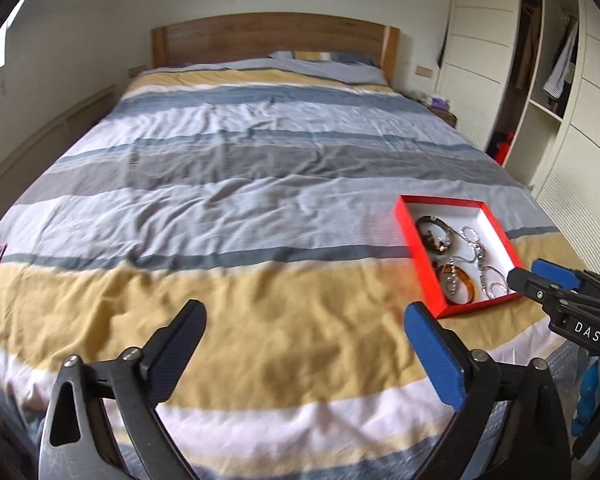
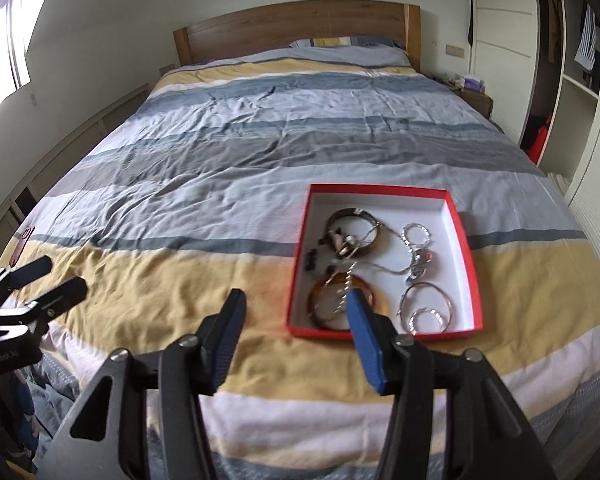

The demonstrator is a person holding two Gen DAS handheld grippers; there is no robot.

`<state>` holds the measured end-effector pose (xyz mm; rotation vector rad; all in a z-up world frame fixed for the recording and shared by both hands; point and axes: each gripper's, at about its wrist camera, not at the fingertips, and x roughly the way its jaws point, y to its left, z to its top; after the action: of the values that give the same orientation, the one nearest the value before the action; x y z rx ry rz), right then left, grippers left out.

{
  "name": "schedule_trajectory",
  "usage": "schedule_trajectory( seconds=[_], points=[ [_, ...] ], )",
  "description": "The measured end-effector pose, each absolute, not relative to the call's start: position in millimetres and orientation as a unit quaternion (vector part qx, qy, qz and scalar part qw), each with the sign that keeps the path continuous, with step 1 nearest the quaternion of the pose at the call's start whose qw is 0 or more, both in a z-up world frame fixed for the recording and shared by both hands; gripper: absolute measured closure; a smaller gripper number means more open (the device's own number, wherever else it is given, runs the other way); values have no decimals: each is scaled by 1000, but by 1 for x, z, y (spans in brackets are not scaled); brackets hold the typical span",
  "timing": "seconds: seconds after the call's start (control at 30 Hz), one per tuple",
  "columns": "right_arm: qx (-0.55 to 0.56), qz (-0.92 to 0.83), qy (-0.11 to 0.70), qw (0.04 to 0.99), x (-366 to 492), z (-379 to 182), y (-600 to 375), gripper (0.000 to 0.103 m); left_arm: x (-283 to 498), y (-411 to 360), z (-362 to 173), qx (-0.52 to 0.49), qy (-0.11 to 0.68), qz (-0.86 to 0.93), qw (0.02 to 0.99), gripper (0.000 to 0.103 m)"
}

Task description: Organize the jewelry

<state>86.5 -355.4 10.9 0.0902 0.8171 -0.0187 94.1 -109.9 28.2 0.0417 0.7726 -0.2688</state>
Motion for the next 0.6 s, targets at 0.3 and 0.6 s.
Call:
schedule_trajectory(
  seconds=[0.3, 0.6],
  points=[
    [20, -25, 388, 921, 45, 12, -324, 36, 47, -77, 36, 28, 343, -105, 933, 1],
    [4, -59, 375, 925, 19, 15, -327, 33, 27, -74, 33, 34, 336, -92, 937, 1]
  ],
)
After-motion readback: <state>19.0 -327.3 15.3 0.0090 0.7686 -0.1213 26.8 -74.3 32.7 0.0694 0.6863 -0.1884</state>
